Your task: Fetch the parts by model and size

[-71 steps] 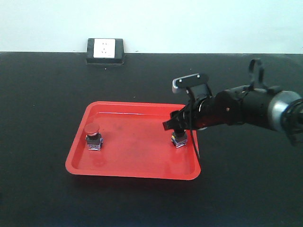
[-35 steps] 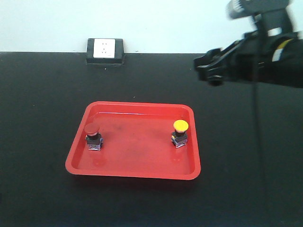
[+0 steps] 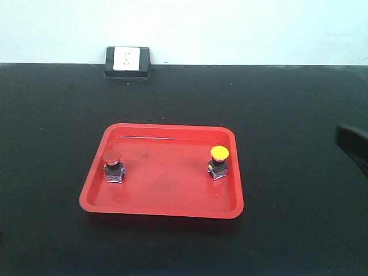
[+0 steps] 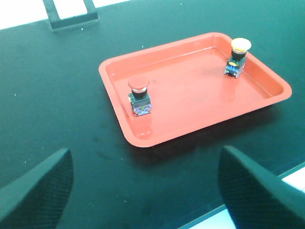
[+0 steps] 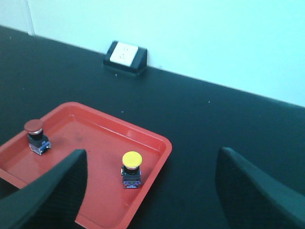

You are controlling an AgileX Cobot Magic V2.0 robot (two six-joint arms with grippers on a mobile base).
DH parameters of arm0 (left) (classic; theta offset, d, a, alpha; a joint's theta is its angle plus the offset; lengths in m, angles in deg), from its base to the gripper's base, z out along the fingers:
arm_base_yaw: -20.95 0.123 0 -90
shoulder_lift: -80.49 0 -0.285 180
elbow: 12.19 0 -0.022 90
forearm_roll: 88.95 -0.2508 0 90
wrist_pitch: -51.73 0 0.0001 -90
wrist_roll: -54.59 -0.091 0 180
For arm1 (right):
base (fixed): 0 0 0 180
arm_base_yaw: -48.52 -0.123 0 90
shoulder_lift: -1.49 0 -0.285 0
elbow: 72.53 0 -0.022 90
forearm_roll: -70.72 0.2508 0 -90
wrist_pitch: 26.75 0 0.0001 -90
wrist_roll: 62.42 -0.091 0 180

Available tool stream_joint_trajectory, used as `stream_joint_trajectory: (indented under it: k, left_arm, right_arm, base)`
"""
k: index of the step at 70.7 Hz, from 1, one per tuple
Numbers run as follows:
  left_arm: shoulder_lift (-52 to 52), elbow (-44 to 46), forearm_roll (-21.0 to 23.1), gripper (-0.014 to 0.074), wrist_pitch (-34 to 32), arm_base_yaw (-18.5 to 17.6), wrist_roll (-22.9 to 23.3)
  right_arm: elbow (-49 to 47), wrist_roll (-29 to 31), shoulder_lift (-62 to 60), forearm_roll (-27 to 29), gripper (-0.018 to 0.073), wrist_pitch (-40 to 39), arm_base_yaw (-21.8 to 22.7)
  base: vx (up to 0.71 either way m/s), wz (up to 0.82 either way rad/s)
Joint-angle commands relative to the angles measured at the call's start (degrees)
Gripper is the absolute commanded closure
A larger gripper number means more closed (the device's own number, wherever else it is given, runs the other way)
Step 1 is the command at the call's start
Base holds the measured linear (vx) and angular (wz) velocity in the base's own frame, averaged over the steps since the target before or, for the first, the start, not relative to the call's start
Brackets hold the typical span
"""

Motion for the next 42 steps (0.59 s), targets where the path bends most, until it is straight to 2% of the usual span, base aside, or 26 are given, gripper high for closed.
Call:
stream_joint_trajectory:
  k: [1, 17, 26, 33, 42]
  left_arm:
    - [0.47, 1.33, 0.71, 0.0003, -4.75, -0.34, 0.44]
    - [0.47, 1.33, 0.71, 0.0004, -5.86, -0.34, 0.44]
    - [0.47, 1.33, 0.71, 0.0036, -5.79, -0.34, 0.44]
    - [0.47, 1.33, 0.71, 0.0131, -5.79, -0.34, 0.44]
    - [0.47, 1.33, 0.71, 0.0354, -5.79, -0.34, 0.44]
  right_arm:
    - [4.35, -0.38, -7.01, -0.74, 0.0023, -5.85, 0.23]
    - [15.78, -1.51, -23.48, -0.33, 0.0023, -7.42, 0.23]
    - [20.99, -1.51, -29.53, -0.40, 0.0023, -9.05, 0.23]
    - [24.42, -1.51, -31.14, -1.52, 0.0023, -9.72, 0.23]
    - [27.14, -1.51, -31.14, -1.66, 0.0025, -10.11, 0.23]
  base:
    - [0.00, 0.00]
    - [0.00, 0.00]
    - [0.00, 0.00]
    - [0.00, 0.00]
    - [0.00, 0.00]
